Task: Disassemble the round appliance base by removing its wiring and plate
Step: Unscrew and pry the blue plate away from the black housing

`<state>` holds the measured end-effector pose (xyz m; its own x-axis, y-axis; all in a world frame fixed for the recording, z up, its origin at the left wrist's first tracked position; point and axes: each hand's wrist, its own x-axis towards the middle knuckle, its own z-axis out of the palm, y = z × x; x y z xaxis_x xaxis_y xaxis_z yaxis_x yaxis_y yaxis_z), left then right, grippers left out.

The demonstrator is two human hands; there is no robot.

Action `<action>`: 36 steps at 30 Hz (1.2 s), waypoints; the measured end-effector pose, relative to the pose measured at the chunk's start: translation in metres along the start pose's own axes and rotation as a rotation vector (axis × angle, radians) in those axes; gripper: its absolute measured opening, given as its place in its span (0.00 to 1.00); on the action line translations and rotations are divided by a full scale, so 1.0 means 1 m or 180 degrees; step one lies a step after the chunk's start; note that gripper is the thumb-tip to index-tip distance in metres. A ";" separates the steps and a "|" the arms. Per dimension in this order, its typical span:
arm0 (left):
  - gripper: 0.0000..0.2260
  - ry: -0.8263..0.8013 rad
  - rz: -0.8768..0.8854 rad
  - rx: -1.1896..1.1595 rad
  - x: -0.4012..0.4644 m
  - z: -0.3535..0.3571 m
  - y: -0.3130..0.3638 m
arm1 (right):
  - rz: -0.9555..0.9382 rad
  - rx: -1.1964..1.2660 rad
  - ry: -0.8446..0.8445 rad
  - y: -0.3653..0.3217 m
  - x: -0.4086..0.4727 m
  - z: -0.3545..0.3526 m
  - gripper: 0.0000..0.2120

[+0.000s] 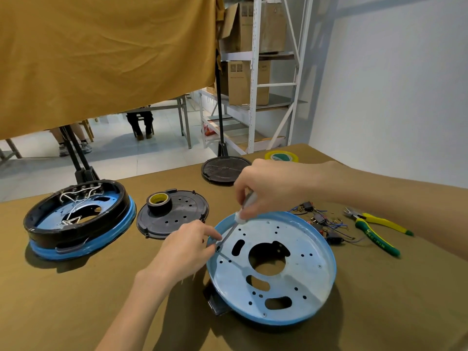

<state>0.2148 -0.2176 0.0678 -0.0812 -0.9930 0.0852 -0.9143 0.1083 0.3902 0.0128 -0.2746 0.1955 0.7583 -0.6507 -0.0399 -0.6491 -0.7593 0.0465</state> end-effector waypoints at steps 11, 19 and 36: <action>0.03 0.0065 -0.0097 0.0789 0.007 -0.001 0.012 | 0.0330 -0.0252 -0.0352 0.005 -0.023 0.032 0.24; 0.02 0.0091 -0.0073 0.0763 0.004 0.002 0.013 | 0.0177 -0.0707 -0.0141 0.010 -0.028 0.045 0.14; 0.10 0.0178 -0.0028 0.0926 0.004 0.008 0.016 | 0.1614 0.3135 0.0989 0.008 -0.018 0.140 0.10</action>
<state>0.1966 -0.2207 0.0673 -0.0583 -0.9889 0.1366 -0.9909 0.0739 0.1125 -0.0142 -0.2702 0.0566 0.2899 -0.9569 0.0146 -0.5458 -0.1778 -0.8188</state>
